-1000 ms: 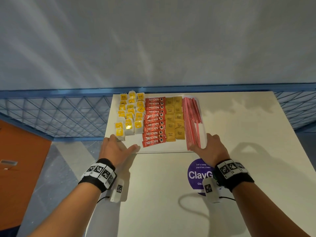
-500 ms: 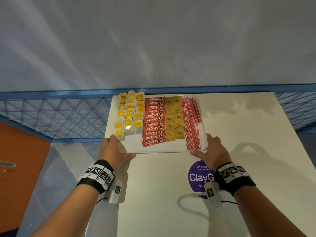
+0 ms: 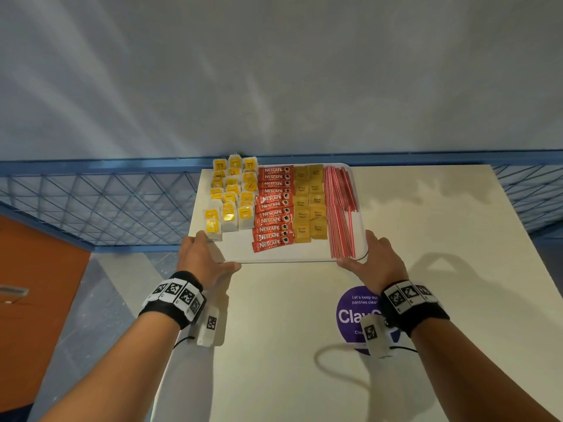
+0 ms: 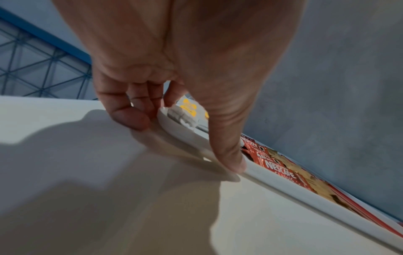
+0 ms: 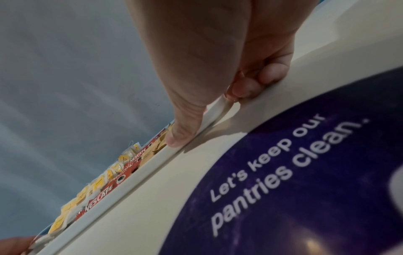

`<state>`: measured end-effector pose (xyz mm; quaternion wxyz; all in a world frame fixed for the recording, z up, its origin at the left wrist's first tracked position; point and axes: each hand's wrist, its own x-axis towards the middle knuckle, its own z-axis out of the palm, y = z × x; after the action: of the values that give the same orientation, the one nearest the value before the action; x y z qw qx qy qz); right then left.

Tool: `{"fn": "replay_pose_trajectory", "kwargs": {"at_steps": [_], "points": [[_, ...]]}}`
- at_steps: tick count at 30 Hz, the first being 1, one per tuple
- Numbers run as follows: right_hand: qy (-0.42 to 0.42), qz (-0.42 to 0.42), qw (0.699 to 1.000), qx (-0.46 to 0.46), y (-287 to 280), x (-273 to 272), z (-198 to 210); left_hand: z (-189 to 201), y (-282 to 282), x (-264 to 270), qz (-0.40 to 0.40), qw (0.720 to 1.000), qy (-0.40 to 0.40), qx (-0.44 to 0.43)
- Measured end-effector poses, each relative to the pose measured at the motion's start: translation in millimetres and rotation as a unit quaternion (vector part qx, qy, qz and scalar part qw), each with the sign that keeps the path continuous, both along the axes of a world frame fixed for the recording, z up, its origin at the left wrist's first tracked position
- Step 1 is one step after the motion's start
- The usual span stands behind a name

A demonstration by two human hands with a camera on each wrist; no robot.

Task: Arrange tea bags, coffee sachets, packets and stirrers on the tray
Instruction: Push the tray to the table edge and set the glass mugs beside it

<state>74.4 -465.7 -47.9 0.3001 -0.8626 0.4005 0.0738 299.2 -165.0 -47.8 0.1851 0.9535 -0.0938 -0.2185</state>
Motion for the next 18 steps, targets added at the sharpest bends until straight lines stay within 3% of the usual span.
{"fn": "replay_pose_trajectory", "kwargs": {"at_steps": [18], "points": [[0.012, -0.009, 1.0, -0.002, 2, -5, 8, 11, 5, -11, 0.004, 0.999, 0.004, -0.036]]}}
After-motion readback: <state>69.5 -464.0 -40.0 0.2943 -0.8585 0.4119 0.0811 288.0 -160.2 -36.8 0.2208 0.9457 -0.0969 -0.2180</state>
